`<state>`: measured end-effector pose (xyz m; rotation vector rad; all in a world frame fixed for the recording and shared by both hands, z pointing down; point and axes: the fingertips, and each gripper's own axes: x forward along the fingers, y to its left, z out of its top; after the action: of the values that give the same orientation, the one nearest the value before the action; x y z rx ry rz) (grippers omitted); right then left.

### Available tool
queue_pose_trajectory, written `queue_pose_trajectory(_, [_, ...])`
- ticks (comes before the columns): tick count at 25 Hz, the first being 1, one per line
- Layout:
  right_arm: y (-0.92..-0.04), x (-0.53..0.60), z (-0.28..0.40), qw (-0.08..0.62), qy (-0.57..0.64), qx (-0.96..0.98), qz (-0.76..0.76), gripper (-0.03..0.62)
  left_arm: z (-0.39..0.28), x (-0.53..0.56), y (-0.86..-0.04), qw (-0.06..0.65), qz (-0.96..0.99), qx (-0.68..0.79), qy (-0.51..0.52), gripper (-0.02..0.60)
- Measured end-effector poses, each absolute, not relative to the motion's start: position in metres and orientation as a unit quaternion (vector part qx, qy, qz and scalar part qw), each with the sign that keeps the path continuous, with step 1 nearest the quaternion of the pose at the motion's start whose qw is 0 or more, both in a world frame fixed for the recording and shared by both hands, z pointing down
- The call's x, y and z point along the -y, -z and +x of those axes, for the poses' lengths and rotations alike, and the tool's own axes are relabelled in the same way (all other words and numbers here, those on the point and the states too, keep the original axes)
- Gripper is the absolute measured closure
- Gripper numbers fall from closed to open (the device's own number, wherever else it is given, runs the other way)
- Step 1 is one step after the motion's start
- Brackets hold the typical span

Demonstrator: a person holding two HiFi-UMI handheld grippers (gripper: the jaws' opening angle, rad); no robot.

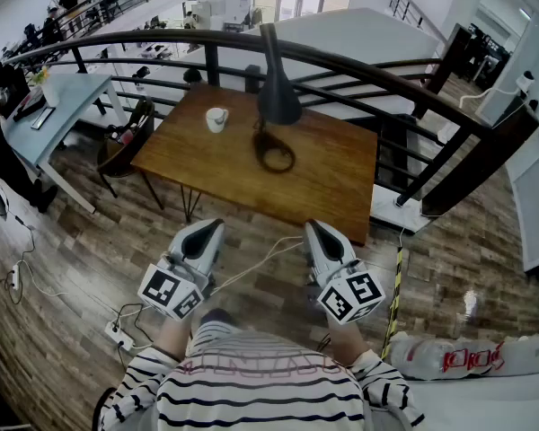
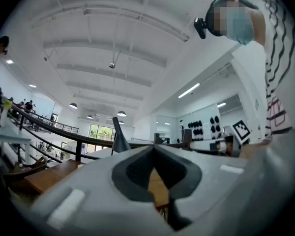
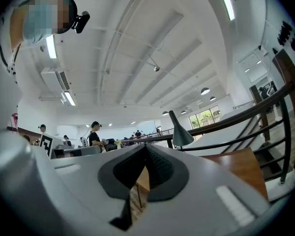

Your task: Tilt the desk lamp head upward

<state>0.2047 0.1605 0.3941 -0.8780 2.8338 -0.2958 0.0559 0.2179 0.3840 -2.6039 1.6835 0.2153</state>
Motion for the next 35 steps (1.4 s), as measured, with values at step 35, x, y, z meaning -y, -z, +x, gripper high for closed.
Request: queue_pose_trajectory(35, [-0.407,0.025,-0.003,0.085,0.121,-0.887,-0.438,0.377,-0.168,0.022,-0.417,-0.029,-0.919,-0.390,-0.042,0.359])
